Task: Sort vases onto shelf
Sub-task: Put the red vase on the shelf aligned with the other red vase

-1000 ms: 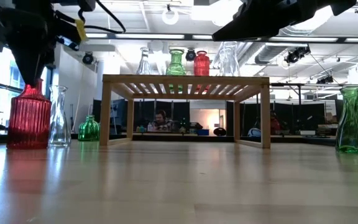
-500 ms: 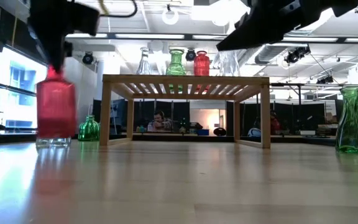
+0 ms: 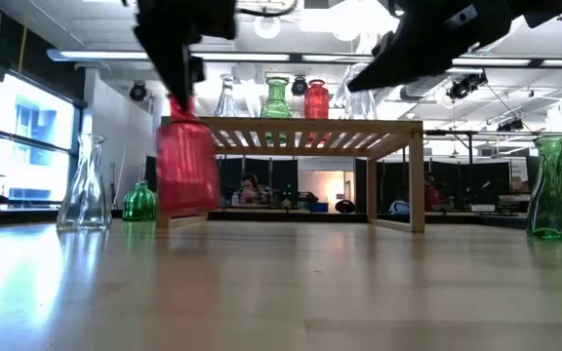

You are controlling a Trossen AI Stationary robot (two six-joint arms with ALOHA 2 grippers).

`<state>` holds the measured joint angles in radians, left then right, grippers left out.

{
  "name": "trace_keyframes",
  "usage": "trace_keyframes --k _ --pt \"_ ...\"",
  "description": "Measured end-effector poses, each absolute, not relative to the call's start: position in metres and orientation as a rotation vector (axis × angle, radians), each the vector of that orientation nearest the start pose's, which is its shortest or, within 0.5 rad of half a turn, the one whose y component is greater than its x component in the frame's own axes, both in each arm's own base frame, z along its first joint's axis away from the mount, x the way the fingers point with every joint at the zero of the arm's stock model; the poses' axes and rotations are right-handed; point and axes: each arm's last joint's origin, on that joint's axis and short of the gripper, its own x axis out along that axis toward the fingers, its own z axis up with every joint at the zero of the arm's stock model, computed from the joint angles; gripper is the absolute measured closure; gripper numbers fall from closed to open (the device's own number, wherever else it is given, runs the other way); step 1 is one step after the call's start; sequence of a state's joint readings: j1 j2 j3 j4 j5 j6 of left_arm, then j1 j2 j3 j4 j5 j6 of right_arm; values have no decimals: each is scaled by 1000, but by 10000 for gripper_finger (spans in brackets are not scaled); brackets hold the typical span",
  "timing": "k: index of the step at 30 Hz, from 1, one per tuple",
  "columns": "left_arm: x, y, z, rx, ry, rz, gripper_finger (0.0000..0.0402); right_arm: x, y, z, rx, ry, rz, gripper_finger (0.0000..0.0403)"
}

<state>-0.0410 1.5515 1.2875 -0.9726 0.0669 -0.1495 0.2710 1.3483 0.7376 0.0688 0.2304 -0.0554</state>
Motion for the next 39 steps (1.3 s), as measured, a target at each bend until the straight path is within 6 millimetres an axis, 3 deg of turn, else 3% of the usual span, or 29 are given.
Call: trace_keyframes --k 6,12,15,24,32,39 --pt "334 -5 263 -56 1273 -54 285 268 68 217 -160 567 47 402" --pt "351 4 253 -28 1304 -64 285 267 75 217 -175 564 67 402" --pt "353 6 251 -25 1311 -64 283 265 78 217 -180 563 80 402" --pt "353 6 252 3 1305 -40 200 264 83 217 -180 559 76 402" --pt "352 6 259 29 1258 -32 197 264 82 217 -174 554 20 402" --pt "339 4 288 66 1138 14 198 264 82 217 -163 555 17 402"
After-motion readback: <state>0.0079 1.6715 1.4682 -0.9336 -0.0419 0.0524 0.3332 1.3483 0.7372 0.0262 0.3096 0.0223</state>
